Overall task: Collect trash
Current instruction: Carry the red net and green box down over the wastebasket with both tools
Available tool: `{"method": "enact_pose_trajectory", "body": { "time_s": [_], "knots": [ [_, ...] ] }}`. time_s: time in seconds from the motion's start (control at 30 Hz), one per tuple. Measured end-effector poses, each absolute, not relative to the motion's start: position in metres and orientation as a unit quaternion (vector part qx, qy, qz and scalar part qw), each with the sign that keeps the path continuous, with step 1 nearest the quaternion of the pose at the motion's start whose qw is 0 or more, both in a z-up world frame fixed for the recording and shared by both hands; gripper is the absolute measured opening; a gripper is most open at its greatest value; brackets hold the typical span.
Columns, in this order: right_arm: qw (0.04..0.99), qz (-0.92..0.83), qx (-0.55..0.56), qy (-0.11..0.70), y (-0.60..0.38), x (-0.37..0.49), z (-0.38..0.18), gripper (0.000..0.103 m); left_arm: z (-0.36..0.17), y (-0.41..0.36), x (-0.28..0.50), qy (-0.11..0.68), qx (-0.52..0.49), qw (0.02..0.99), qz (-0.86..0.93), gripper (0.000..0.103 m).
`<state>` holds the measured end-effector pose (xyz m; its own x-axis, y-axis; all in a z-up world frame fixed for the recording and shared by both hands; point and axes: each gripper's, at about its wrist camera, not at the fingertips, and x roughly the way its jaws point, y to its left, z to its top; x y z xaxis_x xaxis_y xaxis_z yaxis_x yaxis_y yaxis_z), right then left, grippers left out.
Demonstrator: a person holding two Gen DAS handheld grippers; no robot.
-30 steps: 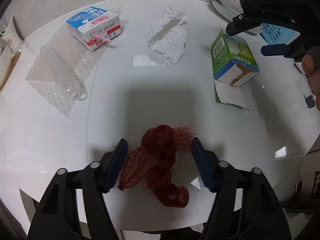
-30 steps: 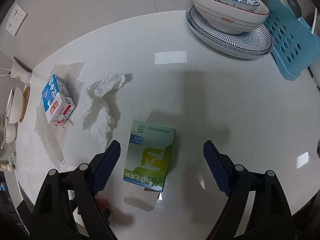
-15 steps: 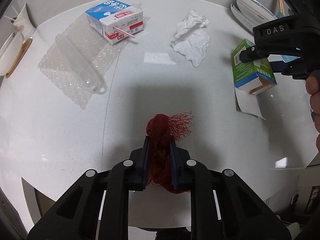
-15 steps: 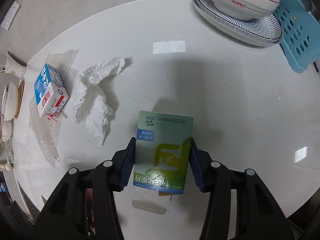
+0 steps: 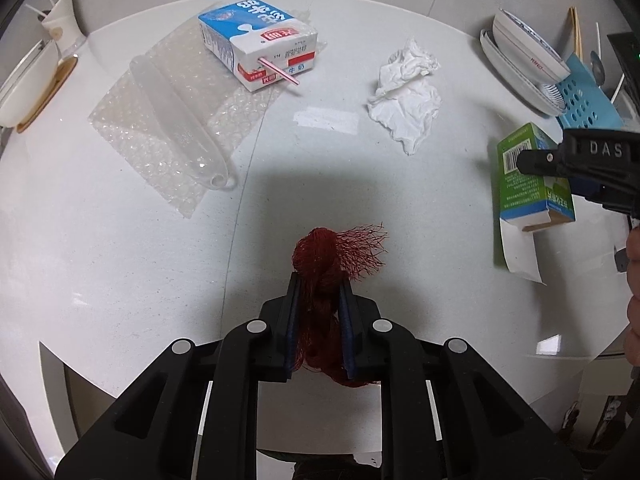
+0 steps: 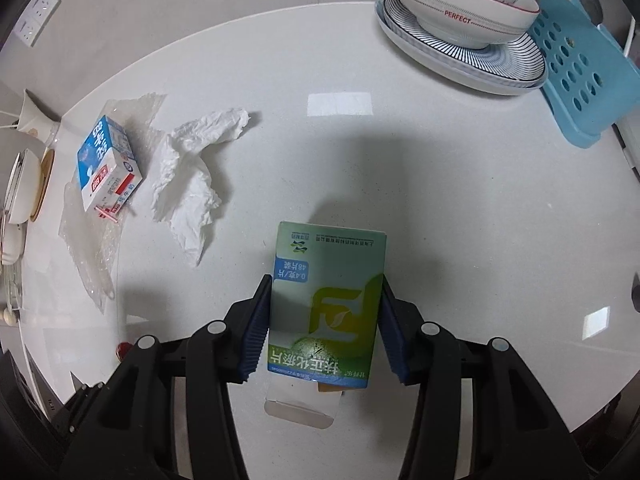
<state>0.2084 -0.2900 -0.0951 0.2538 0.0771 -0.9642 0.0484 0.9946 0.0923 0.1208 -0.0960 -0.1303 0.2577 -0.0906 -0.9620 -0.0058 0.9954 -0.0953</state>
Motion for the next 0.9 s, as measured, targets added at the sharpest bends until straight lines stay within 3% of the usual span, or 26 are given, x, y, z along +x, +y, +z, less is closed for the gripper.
{"method": "enact_pose_trajectory", "body": {
  "time_s": [0.9],
  "knots": [
    [0.818,0.015,0.024,0.575,-0.275,0.124,-0.066,0.047,-0.098,-0.08,0.069,0.586,-0.056,0.807,-0.043,0.016]
  ]
}}
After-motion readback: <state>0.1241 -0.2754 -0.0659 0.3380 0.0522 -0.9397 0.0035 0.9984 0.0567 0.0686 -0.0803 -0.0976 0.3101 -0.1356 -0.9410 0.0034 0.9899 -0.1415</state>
